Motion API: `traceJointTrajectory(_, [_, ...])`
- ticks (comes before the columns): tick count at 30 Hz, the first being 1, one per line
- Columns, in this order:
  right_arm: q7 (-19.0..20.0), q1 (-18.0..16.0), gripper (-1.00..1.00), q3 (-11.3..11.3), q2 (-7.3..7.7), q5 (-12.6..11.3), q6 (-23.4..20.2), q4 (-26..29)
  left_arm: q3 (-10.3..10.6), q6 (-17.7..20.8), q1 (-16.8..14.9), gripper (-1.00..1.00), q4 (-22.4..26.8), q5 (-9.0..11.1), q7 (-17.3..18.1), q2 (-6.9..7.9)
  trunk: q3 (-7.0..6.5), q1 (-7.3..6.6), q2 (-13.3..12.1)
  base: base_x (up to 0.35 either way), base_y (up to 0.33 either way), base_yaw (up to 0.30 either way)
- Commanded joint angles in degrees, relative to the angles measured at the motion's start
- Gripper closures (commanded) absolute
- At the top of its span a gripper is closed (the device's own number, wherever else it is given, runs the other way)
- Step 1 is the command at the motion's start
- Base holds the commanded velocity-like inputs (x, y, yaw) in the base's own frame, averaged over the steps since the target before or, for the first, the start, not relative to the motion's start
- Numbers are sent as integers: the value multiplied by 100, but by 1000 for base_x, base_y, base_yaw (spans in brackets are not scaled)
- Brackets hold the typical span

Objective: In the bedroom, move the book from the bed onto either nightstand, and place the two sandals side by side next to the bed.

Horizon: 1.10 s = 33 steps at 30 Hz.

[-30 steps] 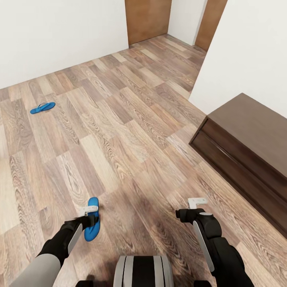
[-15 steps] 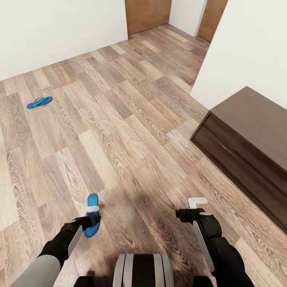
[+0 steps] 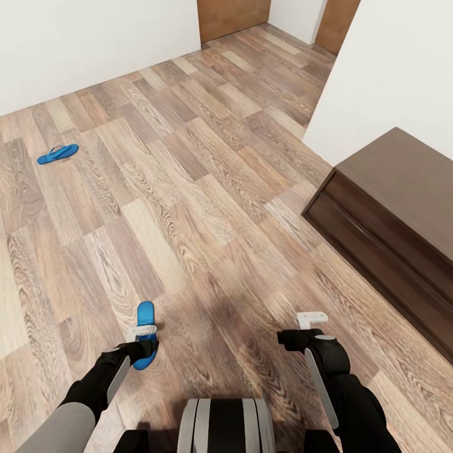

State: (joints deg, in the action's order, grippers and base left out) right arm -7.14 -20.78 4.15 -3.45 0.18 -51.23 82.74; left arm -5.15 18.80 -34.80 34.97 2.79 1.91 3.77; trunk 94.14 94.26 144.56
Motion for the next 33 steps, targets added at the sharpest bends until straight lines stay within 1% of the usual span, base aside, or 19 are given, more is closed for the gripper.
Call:
traceJointTrajectory(1, [-25,-1,-100,6,0,-1,-28,5,-18,36,0,-100,9,29,20,-1,4,-1,1,0,0,0])
traceJointTrajectory(6, [-25,-2,-100,6,1,-1,-28,5,-20,36,0,-100,10,29,20,0,6,-1,1,0,0,0])
traceJointTrajectory(13, [-25,1,-100,6,2,-1,-28,5,-21,36,0,-100,10,29,16,1,162,17,11,0,0,0])
traceJointTrajectory(26, [-25,1,-100,6,2,-1,-28,5,-21,36,0,-100,10,29,11,1,162,17,11,0,0,0])
traceJointTrajectory(27, [-25,0,-100,6,2,-1,-28,5,-21,36,0,100,10,29,11,1,162,17,11,0,0,0])
traceJointTrajectory(33, [-25,-2,-100,6,2,-1,-28,5,-13,36,0,100,10,14,11,-7,162,17,11,0,0,0])
